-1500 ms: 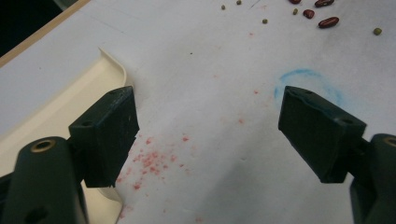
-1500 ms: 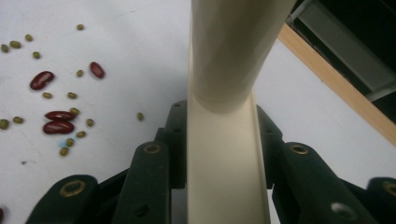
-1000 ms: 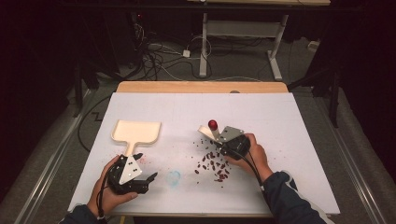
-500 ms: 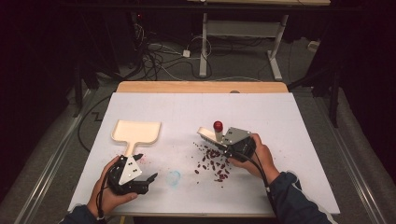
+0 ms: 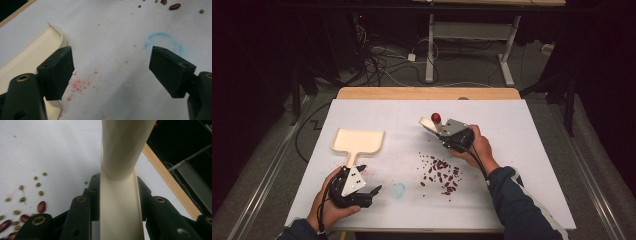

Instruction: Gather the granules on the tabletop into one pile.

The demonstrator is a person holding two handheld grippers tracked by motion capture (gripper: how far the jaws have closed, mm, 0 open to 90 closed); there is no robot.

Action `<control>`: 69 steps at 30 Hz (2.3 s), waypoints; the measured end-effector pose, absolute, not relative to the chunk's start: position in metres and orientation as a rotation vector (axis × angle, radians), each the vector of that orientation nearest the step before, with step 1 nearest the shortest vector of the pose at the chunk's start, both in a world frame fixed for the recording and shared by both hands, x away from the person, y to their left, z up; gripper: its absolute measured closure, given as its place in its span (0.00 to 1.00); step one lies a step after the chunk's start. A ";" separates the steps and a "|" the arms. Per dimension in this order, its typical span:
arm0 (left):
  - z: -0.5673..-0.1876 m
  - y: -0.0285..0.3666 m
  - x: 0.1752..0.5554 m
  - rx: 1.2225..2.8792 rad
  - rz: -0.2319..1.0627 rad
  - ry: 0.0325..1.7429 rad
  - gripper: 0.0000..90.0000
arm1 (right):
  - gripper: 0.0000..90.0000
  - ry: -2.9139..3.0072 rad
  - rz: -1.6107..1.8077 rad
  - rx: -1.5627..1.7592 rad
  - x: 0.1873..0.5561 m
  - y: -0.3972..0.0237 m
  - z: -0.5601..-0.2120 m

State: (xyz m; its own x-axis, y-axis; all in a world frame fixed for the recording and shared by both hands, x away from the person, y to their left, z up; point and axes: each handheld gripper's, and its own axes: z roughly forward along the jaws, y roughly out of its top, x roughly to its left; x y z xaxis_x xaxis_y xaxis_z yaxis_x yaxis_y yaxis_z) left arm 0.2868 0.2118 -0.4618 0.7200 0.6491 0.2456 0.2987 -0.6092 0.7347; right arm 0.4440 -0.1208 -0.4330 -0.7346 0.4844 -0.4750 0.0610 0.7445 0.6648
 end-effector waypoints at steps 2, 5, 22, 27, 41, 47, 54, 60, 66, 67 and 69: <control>-0.462 0.212 0.287 2.233 0.655 0.718 0.21 | 0.75 2.310 0.838 0.386 0.446 -0.116 -0.440; -0.462 0.212 0.287 2.237 0.655 0.719 0.21 | 0.75 2.347 0.860 0.347 0.442 -0.112 -0.444; -0.462 0.212 0.287 2.237 0.652 0.723 0.21 | 0.74 2.505 1.038 0.003 0.389 -0.126 -0.450; -0.463 0.211 0.286 2.244 0.647 0.721 0.21 | 0.74 2.521 1.061 -0.054 0.372 -0.139 -0.448; -0.461 0.211 0.286 2.242 0.659 0.725 0.21 | 0.75 2.337 1.163 0.141 0.365 -0.169 -0.410; -0.458 0.216 0.285 2.220 0.681 0.735 0.21 | 0.75 2.464 1.296 0.240 0.343 -0.170 -0.388; -0.455 0.219 0.284 2.208 0.702 0.741 0.21 | 0.75 2.691 1.430 0.297 0.314 -0.151 -0.400; -0.452 0.224 0.284 2.191 0.708 0.754 0.22 | 0.75 2.831 1.386 0.307 0.304 -0.127 -0.429; -0.453 0.224 0.284 2.197 0.709 0.749 0.22 | 0.75 2.798 1.318 0.323 0.312 -0.127 -0.437; -0.453 0.224 0.284 2.197 0.709 0.749 0.22 | 0.75 2.799 1.325 0.353 0.315 -0.130 -0.438; -0.453 0.223 0.284 2.201 0.706 0.744 0.22 | 0.75 2.786 1.307 0.401 0.320 -0.133 -0.440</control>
State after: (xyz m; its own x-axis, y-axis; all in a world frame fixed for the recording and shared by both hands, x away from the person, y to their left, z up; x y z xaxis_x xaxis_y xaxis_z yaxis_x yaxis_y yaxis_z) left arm 0.2836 0.2226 -0.4532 0.6867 0.6778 0.2627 0.2972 -0.5915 0.7495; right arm 0.3204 -0.1331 -0.4396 -0.9658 0.2484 0.0742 0.2159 0.6121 0.7607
